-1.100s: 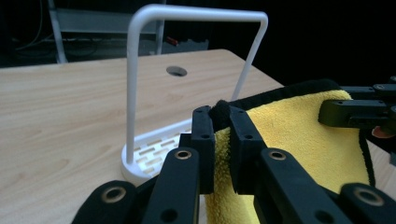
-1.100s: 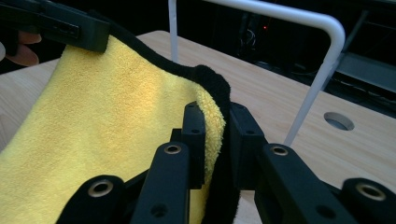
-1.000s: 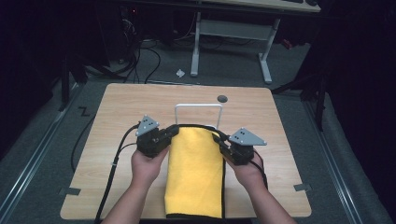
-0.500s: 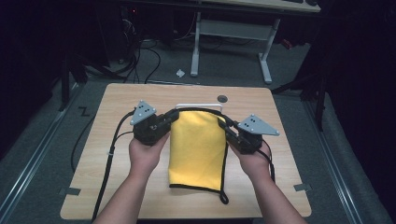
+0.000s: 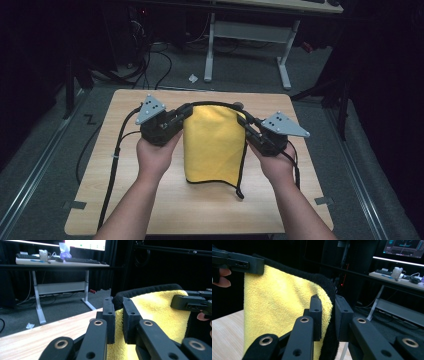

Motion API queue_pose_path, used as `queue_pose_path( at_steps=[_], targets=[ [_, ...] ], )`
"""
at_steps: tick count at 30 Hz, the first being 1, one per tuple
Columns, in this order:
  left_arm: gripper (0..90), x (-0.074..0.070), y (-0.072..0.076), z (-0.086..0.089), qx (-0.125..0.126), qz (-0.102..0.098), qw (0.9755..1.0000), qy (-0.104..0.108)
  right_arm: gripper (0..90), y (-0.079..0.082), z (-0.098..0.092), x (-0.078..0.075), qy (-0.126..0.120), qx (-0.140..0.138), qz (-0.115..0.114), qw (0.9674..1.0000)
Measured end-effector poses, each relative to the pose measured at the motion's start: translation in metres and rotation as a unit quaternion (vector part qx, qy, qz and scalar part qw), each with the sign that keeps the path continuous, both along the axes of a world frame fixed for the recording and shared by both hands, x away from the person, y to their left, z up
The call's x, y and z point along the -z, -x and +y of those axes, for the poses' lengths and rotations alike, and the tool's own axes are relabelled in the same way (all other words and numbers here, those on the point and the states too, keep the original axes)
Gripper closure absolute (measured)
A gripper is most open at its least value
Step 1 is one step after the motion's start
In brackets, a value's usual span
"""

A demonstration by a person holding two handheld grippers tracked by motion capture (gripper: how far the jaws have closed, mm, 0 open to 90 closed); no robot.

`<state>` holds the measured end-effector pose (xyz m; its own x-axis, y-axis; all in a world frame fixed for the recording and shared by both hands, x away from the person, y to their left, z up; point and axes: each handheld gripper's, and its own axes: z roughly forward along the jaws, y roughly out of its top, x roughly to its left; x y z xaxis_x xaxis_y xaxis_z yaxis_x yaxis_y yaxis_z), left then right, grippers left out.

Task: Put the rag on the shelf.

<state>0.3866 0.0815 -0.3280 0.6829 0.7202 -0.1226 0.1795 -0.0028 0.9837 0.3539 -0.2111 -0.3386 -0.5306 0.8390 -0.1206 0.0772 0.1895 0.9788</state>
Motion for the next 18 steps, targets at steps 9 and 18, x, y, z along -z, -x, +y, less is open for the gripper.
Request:
queue_pose_path(
  at_steps=[9,18],
  targets=[
    [82.8,-0.025,-0.001,-0.002,0.003,-0.025,0.9997,-0.004,79.2,-0.001,-0.003,-0.024,-0.011,0.002,-0.019,0.9998],
    [82.8,-0.048,-0.007,-0.001,0.003,-0.045,0.9989,-0.014,79.2,-0.007,-0.005,-0.045,-0.01,0.007,-0.037,0.9993]
  ],
)
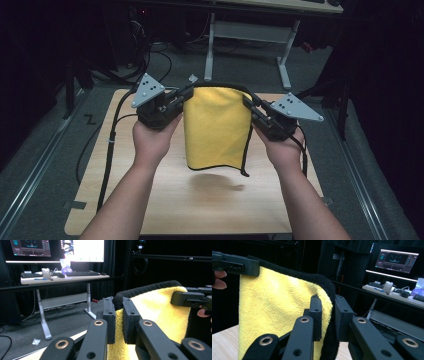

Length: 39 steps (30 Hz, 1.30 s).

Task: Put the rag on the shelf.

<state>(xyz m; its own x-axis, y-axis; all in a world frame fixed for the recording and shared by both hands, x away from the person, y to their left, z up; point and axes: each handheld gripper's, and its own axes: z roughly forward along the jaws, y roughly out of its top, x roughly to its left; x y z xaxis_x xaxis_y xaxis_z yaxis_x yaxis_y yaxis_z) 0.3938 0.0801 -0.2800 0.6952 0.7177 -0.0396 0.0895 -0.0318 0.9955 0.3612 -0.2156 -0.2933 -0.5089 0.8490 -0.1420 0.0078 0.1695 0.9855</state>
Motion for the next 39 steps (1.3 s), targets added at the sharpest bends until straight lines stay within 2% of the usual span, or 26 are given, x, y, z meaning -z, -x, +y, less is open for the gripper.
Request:
queue_pose_path(
  at_steps=[5,10,16,21,24,30,32,34,39],
  targets=[
    [82.8,-0.003,-0.012,0.0,-0.004,0.0,0.9998,-0.019,79.2,-0.008,0.0,-0.001,-0.001,0.001,0.007,1.0],
    [82.8,-0.001,-0.032,0.002,-0.008,0.007,0.9998,-0.016,79.2,-0.021,0.002,0.0,-0.001,0.002,0.013,0.9999],
    [82.8,0.006,-0.06,-0.001,-0.016,0.017,0.9993,-0.029,79.2,-0.05,0.0,0.011,-0.018,0.001,0.032,0.9993],
    [82.8,0.008,-0.077,-0.005,-0.021,0.014,0.9991,-0.034,79.2,-0.074,-0.003,0.016,-0.028,0.001,0.044,0.9987],
    [82.6,0.008,-0.087,-0.006,-0.024,0.017,0.9987,-0.043,79.2,-0.087,-0.006,0.014,-0.025,0.002,0.048,0.9985],
    [82.4,0.005,-0.107,-0.005,-0.032,-0.001,0.997,-0.07,79.1,-0.104,-0.006,0.006,-0.004,0.001,0.041,0.9992],
    [82.2,0.006,-0.114,-0.005,-0.037,0.0,0.9965,-0.075,79.0,-0.11,-0.004,0.005,0.001,0.001,0.041,0.9992],
    [82.1,0.01,-0.123,-0.005,-0.042,0.008,0.9958,-0.08,79.0,-0.12,-0.002,0.008,0.008,0.003,0.046,0.9989],
    [81.5,0.027,-0.145,-0.004,-0.043,0.044,0.9947,-0.083,78.9,-0.143,-0.001,0.019,0.021,0.006,0.07,0.9973]
  ],
)
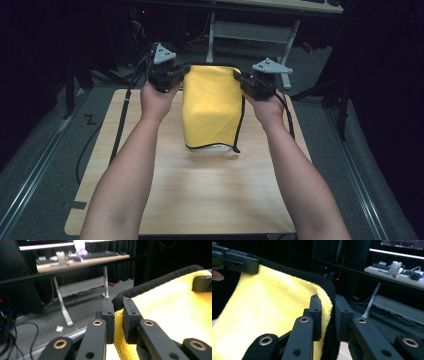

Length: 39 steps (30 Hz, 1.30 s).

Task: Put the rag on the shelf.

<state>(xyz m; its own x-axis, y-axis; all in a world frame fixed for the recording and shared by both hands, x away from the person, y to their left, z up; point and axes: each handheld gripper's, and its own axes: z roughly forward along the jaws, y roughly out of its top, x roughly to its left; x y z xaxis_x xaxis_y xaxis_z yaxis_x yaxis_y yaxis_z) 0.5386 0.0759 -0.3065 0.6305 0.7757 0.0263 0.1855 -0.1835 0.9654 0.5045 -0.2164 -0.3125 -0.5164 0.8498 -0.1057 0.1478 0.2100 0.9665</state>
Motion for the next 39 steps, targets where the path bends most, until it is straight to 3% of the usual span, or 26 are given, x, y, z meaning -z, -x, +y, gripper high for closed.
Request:
queue_pose_path(
  at_steps=[4,10,13,17,23,30,39],
  targets=[
    [81.5,0.018,-0.011,-0.003,0.002,0.022,0.9997,-0.012,79.1,-0.01,-0.002,0.012,0.023,-0.004,0.013,0.9996],
    [82.1,0.06,-0.021,-0.004,0.014,0.079,0.9967,-0.014,79.2,-0.02,-0.006,0.039,0.044,-0.014,0.047,0.9978],
    [83.0,0.076,-0.022,0.002,0.029,0.104,0.9941,0.009,79.6,-0.021,-0.013,0.055,0.026,-0.029,0.063,0.9973],
    [83.1,0.093,-0.021,0.002,0.036,0.123,0.9917,0.004,79.7,-0.023,-0.016,0.072,0.023,-0.034,0.083,0.9957],
    [83.1,0.112,-0.02,0.007,0.041,0.148,0.988,0.014,79.5,-0.025,-0.015,0.091,0.024,-0.038,0.103,0.9936],
    [83.0,0.128,-0.015,0.007,0.047,0.176,0.983,0.025,79.4,-0.024,-0.016,0.102,0.012,-0.037,0.124,0.9915],
    [82.9,0.141,-0.013,0.008,0.05,0.187,0.9807,0.028,78.8,-0.024,-0.02,0.115,-0.006,-0.042,0.147,0.9883]
  ],
)
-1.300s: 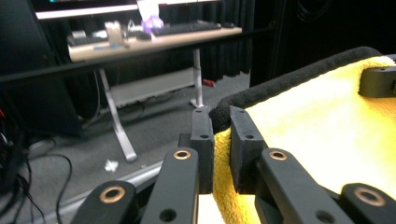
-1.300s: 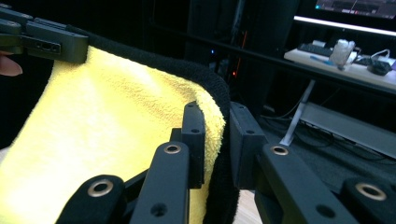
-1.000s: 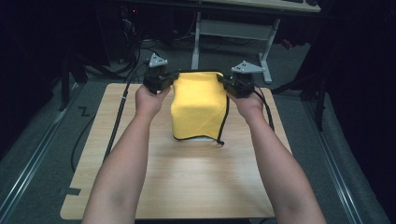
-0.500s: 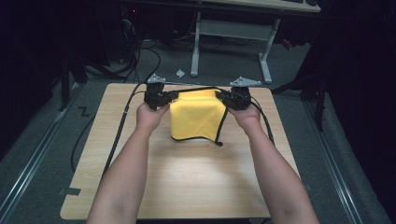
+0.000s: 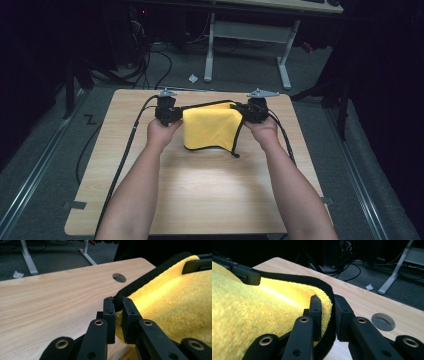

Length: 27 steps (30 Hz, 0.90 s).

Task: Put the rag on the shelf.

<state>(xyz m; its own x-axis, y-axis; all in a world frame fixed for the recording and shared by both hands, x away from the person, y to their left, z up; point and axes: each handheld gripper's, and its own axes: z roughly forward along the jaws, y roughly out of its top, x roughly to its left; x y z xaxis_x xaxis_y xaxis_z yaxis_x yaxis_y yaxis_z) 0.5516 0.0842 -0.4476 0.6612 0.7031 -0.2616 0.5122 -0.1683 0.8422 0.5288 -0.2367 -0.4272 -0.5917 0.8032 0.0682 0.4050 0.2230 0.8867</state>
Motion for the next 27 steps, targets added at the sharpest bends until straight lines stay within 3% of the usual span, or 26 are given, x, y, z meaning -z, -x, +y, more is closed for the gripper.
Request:
queue_pose_path(
  at_steps=[5,8,12,15,19,27],
  targets=[
    [82.8,0.008,0.003,0.0,0.002,0.007,1.0,-0.005,78.3,-0.002,-0.001,0.008,-0.012,-0.002,0.014,0.9998],
    [82.8,0.014,0.005,-0.004,0.005,0.011,0.9997,-0.02,78.3,-0.002,-0.001,0.014,-0.014,0.0,0.022,0.9997],
    [82.5,0.018,0.006,-0.002,0.007,0.016,0.9997,-0.015,75.5,-0.002,-0.002,0.02,-0.02,0.001,0.03,0.9994],
    [79.9,0.017,0.008,-0.002,0.011,0.013,0.9997,-0.018,71.0,-0.001,-0.002,0.019,-0.019,0.005,0.028,0.9994],
    [70.1,0.015,0.007,-0.001,-0.005,0.023,0.9997,-0.012,62.4,-0.002,-0.005,0.017,-0.016,0.021,0.026,0.9993],
    [67.2,0.009,0.004,0.009,-0.029,0.018,0.9992,-0.022,55.4,-0.005,-0.013,0.007,-0.016,0.039,0.013,0.999]
  ],
)
